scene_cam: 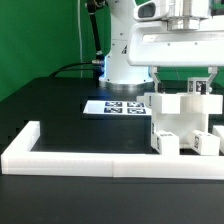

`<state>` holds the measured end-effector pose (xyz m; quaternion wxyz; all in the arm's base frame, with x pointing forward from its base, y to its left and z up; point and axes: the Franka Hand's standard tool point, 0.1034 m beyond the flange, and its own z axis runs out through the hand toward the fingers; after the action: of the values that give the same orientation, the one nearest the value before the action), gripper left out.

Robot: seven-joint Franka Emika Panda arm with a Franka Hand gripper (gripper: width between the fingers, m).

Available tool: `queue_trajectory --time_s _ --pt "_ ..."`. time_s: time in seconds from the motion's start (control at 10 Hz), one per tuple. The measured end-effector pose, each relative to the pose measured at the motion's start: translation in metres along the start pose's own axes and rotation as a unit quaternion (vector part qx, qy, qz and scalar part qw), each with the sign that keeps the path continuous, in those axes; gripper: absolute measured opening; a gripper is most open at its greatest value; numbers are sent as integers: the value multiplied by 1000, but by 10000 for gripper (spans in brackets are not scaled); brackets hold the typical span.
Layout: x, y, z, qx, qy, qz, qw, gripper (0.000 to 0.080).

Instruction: Assemble chair

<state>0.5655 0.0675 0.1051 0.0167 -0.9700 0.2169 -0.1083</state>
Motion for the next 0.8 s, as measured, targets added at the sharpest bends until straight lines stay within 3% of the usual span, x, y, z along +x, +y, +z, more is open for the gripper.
queue_trajectory --time_s 0.4,0.6,0.8 --pt "16 -12 6 3 57 -11 998 649" --pt "29 -6 9 0 81 -36 996 649" --pt "29 -1 2 3 80 -36 996 649"
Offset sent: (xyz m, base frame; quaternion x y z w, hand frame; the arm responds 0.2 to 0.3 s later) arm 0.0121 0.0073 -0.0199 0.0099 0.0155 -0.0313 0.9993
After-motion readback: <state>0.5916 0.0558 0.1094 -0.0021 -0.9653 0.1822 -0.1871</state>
